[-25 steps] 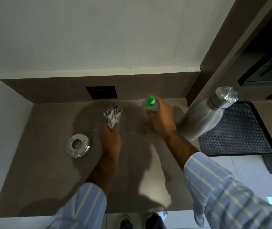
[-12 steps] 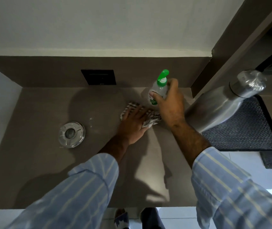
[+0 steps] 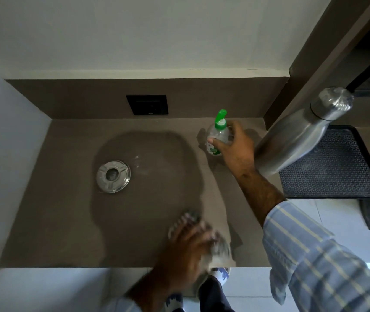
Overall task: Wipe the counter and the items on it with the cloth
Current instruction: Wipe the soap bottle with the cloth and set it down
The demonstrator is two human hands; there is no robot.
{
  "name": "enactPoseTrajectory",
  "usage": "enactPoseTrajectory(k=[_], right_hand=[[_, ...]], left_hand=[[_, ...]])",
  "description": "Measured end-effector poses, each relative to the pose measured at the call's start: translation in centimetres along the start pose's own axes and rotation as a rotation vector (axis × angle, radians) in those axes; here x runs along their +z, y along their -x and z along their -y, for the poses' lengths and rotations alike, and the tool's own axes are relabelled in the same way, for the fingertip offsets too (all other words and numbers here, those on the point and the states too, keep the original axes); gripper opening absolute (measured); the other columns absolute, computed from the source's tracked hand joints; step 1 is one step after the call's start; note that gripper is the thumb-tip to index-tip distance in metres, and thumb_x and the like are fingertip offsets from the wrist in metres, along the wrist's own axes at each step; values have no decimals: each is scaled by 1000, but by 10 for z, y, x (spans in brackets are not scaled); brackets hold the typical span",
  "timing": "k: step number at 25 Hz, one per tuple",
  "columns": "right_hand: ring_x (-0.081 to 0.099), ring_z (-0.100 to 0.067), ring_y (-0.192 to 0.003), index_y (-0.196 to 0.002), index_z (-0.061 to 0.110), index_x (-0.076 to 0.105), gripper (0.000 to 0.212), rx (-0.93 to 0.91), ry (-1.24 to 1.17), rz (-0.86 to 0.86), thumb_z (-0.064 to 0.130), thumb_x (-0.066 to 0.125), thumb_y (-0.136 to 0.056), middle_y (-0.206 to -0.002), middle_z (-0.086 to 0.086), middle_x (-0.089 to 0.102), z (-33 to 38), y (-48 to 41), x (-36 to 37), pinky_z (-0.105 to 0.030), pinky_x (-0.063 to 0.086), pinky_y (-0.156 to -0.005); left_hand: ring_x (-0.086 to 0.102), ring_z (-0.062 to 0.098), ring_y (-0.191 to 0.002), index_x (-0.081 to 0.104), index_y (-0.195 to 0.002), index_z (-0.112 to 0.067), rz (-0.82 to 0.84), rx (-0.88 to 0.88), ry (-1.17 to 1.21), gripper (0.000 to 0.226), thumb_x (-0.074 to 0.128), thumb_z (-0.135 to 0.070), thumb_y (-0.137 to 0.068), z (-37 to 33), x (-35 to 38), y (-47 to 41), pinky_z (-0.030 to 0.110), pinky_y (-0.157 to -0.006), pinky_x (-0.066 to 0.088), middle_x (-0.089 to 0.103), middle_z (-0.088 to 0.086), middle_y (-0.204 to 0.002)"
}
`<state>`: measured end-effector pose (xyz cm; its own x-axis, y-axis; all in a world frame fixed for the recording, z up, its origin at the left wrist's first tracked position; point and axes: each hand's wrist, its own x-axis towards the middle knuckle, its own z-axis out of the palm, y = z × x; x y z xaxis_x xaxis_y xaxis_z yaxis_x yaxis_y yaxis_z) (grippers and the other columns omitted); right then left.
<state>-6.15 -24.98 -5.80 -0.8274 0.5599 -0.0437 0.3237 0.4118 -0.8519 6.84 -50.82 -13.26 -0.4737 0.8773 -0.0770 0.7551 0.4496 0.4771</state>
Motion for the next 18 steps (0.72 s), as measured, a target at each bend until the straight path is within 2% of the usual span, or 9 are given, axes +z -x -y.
enactPoseTrajectory(k=[1, 3, 5, 6, 7, 9, 11, 15, 18], right_hand=[[63, -10, -109, -131, 22, 60, 57, 7, -23, 28, 31, 87, -81, -127, 3, 70, 0, 6, 3, -30, 54, -97], [64, -6, -104, -131, 23, 64, 59, 14, -64, 89, 30, 89, -78, -115, 13, 69, -2, 18, 11, -20, 53, -94], [64, -4, -100, -130, 21, 67, 62, 5, -73, 138, 26, 92, -73, -106, 19, 67, -7, 26, 19, 1, 45, -84], [63, -4, -98, -129, 19, 68, 63, -3, -65, 161, 23, 94, -72, -105, 18, 67, -9, 30, 23, 6, 42, -80], [63, -5, -98, -129, 18, 69, 63, -9, -50, 181, 21, 94, -71, -106, 15, 67, -10, 34, 26, 7, 41, -80], [63, -6, -101, -129, 17, 69, 65, -5, -50, 198, 19, 95, -70, -108, 13, 66, -12, 39, 31, 4, 44, -84], [63, -6, -103, -131, 17, 68, 66, 24, -81, 195, 18, 95, -70, -108, 14, 66, -13, 41, 35, 4, 44, -82], [59, 12, -99, -134, 23, 66, 69, 57, -76, 257, 18, 94, -71, -108, 27, 63, -15, 48, 38, 6, 41, -80], [60, 13, -100, -135, 23, 66, 69, 74, -87, 266, 15, 94, -72, -113, 20, 67, -18, 56, 36, 8, 43, -77]], left_hand=[[44, 18, -145, 68, -129, -20, -20, -49, 104, 45, 64, -31, -85, -9, 11, 21, 47, -118, 34, 54, -3, -152], [44, 16, -145, 75, -117, -3, -126, -397, 607, 25, 62, -11, -96, -22, 17, 46, 30, -119, 36, 55, 1, -148], [63, 4, -125, 81, -90, -32, -371, -826, 1062, 23, 65, -17, -97, -27, -3, 42, 7, -98, 44, 74, -11, -121], [70, -1, -111, 82, -86, -39, -561, -1017, 1258, 21, 68, -26, -95, -22, -15, 27, 9, -90, 49, 78, -14, -111], [72, 4, -108, 81, -100, -37, -683, -1033, 1414, 16, 67, -35, -92, -13, -28, 9, 21, -94, 53, 79, -9, -113], [68, 24, -121, 65, -133, -23, -871, -869, 1789, 48, 63, -43, -90, 13, -54, -28, 47, -106, 50, 71, 8, -132], [65, 27, -122, 53, -144, -15, -988, -796, 1909, 52, 55, -39, -98, 39, -73, -65, 52, -109, 46, 65, 12, -139], [65, 31, -123, 56, -140, -11, -874, -823, 1895, 46, 47, -40, -105, 62, -79, -105, 55, -112, 44, 65, 17, -139], [61, 35, -129, 56, -141, -11, -778, -792, 1895, 49, 49, -41, -104, 63, -71, -107, 57, -114, 42, 65, 18, -138]])
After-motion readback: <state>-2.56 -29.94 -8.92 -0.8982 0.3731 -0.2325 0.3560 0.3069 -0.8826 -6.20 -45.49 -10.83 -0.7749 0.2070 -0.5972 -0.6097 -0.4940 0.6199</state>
